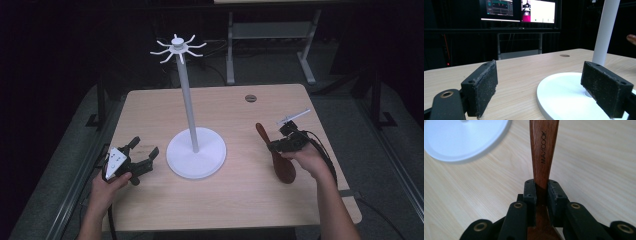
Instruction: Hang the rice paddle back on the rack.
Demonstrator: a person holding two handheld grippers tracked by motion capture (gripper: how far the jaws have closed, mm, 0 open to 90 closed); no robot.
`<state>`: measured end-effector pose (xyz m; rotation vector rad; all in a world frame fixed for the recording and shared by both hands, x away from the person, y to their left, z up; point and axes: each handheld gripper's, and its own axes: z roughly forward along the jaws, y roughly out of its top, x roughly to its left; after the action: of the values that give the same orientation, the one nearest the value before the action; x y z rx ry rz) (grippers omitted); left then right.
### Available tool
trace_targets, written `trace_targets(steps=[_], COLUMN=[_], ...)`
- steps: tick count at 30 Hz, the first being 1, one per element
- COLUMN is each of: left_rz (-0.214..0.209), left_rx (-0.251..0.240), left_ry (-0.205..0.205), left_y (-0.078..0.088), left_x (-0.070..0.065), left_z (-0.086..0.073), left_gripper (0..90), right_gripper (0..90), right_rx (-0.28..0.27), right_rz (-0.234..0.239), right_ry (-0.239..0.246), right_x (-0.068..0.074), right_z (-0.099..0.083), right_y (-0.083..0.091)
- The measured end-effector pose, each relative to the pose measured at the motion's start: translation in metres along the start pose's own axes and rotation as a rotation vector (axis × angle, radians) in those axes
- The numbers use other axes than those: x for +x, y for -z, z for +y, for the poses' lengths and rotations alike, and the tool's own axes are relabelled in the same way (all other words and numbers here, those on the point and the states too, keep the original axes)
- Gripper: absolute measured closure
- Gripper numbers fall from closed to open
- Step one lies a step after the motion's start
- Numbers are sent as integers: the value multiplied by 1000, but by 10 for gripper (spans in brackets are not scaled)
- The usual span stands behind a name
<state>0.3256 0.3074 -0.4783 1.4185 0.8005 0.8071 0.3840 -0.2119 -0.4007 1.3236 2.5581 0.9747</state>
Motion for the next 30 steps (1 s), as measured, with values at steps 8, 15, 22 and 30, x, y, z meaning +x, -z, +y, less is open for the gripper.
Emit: trace_targets(steps=[8, 15, 22, 30], left_rz=[-1, -1, -2, -2], left_rx=[-1, -1, 1, 0], left_ry=[1, 3, 0, 0], left_y=[0, 0, 0, 0], left_x=[0, 0, 0, 0], left_z=[0, 0, 0, 0], left_gripper=[134, 134, 134, 134], right_gripper=[783, 783, 782, 783], right_rx=[-132, -283, -352, -443], right_rz=[28, 72, 133, 163], right_ry=[31, 53, 74, 110], right_x=[3, -1, -2, 7], right_z=[-7, -15, -18, -10], right_y=[11, 18, 16, 26])
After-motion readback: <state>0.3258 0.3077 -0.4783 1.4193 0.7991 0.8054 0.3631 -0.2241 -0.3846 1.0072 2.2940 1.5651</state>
